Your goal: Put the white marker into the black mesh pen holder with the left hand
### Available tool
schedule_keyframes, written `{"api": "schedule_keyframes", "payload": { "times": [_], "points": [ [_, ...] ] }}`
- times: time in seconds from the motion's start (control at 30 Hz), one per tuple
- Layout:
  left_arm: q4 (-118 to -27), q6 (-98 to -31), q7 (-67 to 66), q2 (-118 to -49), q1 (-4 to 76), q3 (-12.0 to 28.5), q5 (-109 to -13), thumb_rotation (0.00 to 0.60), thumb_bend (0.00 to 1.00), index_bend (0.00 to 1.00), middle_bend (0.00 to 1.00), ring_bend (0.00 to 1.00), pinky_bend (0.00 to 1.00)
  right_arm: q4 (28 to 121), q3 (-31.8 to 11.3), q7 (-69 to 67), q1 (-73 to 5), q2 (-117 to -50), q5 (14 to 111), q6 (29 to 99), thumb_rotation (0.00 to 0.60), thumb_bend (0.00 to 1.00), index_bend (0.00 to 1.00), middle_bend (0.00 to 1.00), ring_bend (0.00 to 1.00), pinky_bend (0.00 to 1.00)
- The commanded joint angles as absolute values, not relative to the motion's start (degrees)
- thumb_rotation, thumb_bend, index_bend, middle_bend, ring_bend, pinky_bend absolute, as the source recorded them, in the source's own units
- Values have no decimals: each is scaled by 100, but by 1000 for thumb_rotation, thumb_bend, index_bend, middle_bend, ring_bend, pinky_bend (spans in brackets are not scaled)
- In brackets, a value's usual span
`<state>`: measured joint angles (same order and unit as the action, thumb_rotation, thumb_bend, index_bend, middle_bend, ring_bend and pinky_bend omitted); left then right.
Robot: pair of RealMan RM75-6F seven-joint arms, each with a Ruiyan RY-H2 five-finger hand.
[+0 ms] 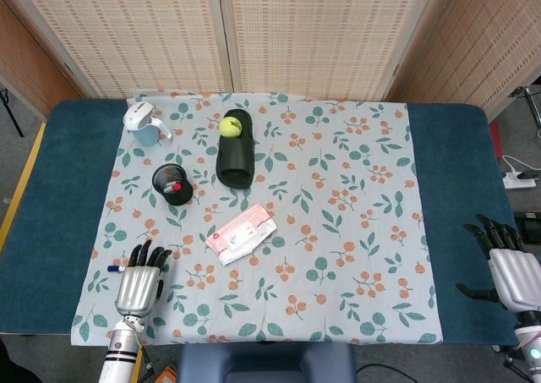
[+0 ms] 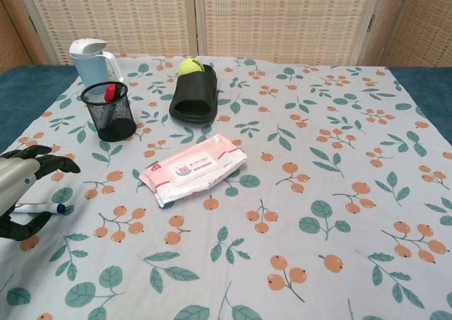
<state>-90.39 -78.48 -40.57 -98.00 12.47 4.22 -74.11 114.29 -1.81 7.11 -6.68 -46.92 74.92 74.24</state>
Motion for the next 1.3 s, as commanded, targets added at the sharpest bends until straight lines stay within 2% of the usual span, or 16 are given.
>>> {"api": "schedule_keyframes", "payload": {
  "times": [0.03, 0.33, 0.6, 0.87, 1.13, 1.3],
  "points": [
    [-8898, -7804, -4034, -9865, 1307, 509, -7317, 600, 393, 277, 213, 26, 90, 11430, -186, 717, -670, -4691, 7474, 7424, 600, 0, 158, 0, 7, 0],
    [-8639, -7674, -3913, -9931, 1373, 533, -7154, 600, 393, 313, 255, 46, 92, 11418, -202, 744, -688, -4703, 7402, 7398, 600, 0, 158, 0, 6, 0],
    [-8021, -7653, -3756, -10194, 1443, 574, -7094, 600, 394, 316, 280, 54, 98, 11417, -216, 792, -719, -4717, 7325, 7357, 600, 0, 159, 0, 7, 0],
    [-7535, -7734, -3688, -10358, 1498, 640, -7099, 600, 394, 362, 335, 74, 106, 11402, -224, 826, -747, -4738, 7269, 7318, 600, 0, 161, 0, 7, 0],
    [-7446, -7955, -3757, -10395, 1457, 619, -7183, 600, 393, 424, 408, 99, 112, 11403, -225, 838, -764, -4741, 7241, 7293, 600, 0, 162, 0, 7, 0],
    [-7456, -8009, -3816, -10406, 1438, 611, -7177, 600, 391, 431, 415, 100, 113, 11421, -215, 848, -755, -4738, 7270, 7316, 600, 0, 162, 0, 7, 0]
  ]
}}
